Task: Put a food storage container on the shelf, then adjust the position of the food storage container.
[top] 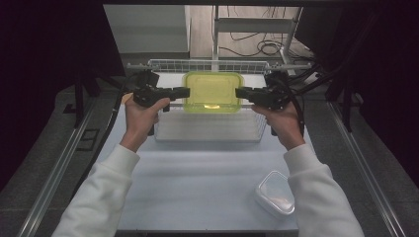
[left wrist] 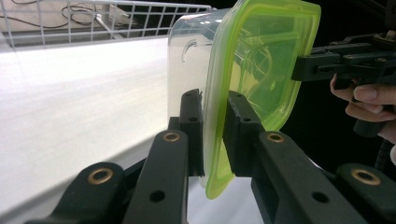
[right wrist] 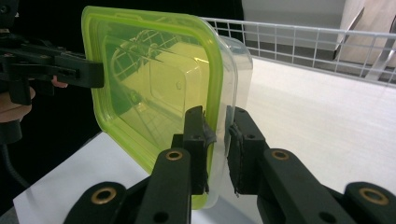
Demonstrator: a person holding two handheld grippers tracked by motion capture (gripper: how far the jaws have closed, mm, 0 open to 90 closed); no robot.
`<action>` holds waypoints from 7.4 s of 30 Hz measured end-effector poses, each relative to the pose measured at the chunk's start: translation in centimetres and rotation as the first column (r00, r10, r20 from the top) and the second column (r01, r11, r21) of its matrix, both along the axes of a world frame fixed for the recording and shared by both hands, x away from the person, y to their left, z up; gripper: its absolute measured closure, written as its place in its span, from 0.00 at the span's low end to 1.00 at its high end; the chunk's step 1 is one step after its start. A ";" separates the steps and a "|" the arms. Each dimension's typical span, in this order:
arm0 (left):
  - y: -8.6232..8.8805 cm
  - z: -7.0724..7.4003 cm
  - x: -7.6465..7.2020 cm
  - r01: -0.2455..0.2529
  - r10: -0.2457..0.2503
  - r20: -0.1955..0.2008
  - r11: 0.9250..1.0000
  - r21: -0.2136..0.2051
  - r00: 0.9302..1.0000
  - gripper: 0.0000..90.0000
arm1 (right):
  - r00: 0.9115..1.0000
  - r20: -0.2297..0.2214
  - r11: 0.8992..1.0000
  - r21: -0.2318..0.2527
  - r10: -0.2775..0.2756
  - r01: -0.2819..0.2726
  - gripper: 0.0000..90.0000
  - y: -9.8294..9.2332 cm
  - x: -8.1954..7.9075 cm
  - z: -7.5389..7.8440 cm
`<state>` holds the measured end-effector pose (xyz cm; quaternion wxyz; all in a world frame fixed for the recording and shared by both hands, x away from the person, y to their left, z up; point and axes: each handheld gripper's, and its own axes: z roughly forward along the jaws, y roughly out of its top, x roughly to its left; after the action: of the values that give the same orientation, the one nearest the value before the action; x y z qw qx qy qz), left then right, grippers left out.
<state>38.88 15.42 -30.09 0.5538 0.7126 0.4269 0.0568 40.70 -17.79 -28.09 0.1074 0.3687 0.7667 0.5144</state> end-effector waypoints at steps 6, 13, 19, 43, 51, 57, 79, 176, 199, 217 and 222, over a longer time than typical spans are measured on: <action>0.1 -0.1 1.9 0.000 0.000 -0.036 1.000 -0.010 0.999 0.88 | 1.000 -0.023 1.000 -0.003 -0.017 0.017 0.87 0.2 1.8 0.3; 0.6 -0.5 4.0 0.001 0.000 -0.077 1.000 0.008 0.997 0.88 | 0.997 -0.072 1.000 0.004 -0.014 0.014 0.87 0.6 4.1 -0.6; 0.7 -1.0 5.7 -0.007 0.008 -0.116 1.000 0.004 0.993 0.88 | 0.993 -0.119 1.000 0.021 -0.013 0.016 0.87 0.7 6.0 -1.3; 2.3 -3.3 11.8 -0.106 0.026 -0.373 0.975 -0.195 0.928 0.86 | 0.948 -0.314 0.971 0.210 -0.044 0.115 0.81 0.8 11.0 -4.4; 2.6 -4.5 12.8 -0.120 0.010 -0.394 0.959 -0.255 0.919 0.82 | 0.922 -0.381 0.945 0.274 -0.066 0.180 0.77 0.8 12.0 -5.3; 2.5 -4.3 12.5 -0.134 0.050 -0.356 0.967 -0.215 0.933 0.68 | 0.911 -0.398 0.935 0.269 -0.109 0.230 0.59 0.9 12.0 -5.6; 5.4 -2.2 1.7 -0.064 0.062 -0.024 0.997 -0.044 0.998 0.27 | 0.995 -0.095 0.999 -0.033 -0.039 0.036 0.33 -0.4 2.7 -1.6; 4.1 -13.9 -11.0 0.069 -0.040 -0.129 0.971 0.228 0.991 0.29 | 0.933 -0.230 0.873 -0.465 -0.277 0.145 0.99 -16.4 -14.2 -13.6; 4.0 -14.1 -10.9 0.067 -0.036 -0.134 0.969 0.237 0.990 0.29 | 0.883 -0.389 0.816 -0.578 -0.261 -0.013 0.99 -15.6 -16.4 -18.2; 4.1 -14.6 -10.5 0.061 -0.026 -0.147 0.969 0.239 0.989 0.29 | 0.901 -0.362 0.806 -0.591 -0.241 -0.023 0.99 -13.1 -14.4 -18.5; 4.3 -14.7 -10.4 0.059 -0.023 -0.149 0.969 0.239 0.989 0.29 | 0.909 -0.347 0.800 -0.599 -0.229 -0.027 0.99 -11.9 -13.6 -18.6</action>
<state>28.44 19.72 -44.82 0.4312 0.7858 0.4411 0.0449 27.06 -29.73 -46.68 0.0846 0.4557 0.8723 0.1561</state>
